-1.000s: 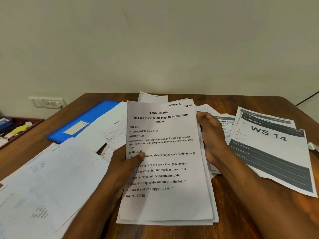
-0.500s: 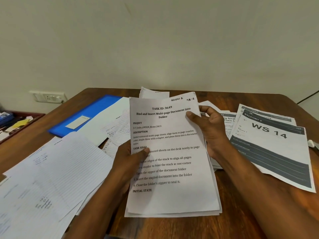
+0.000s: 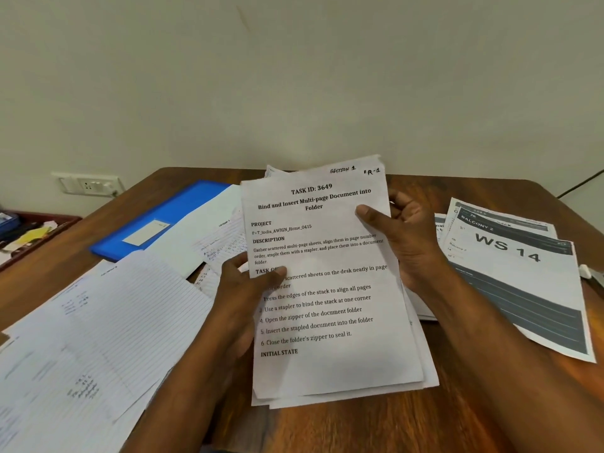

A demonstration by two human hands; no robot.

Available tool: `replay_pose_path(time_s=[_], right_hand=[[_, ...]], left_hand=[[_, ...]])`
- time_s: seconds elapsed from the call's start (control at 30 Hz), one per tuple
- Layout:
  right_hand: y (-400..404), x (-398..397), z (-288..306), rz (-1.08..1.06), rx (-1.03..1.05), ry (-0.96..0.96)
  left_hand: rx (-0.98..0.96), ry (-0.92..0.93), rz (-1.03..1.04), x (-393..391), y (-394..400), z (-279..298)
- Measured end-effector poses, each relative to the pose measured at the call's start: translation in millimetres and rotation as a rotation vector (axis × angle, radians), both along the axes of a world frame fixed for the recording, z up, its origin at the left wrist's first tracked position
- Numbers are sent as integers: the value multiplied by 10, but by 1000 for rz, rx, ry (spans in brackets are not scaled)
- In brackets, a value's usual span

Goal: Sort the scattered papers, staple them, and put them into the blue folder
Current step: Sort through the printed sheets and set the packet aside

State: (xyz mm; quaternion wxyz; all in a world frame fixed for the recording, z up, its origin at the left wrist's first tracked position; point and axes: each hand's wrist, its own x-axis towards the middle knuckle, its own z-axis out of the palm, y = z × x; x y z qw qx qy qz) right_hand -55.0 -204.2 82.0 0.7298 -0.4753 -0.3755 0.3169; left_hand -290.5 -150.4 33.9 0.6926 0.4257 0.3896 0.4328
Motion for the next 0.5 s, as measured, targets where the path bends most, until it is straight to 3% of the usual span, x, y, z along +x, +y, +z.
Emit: replay_pose_path(time_s=[0.07, 0.2, 0.5], right_hand=[[14, 12, 74, 14, 50, 6], [21, 28, 233, -5, 139, -12], [-280, -136, 221, -121, 89, -293]], left_hand=[[-9, -54, -113, -32, 20, 106], [70, 15, -237, -74, 36, 315], [378, 63, -39, 37, -32, 508]])
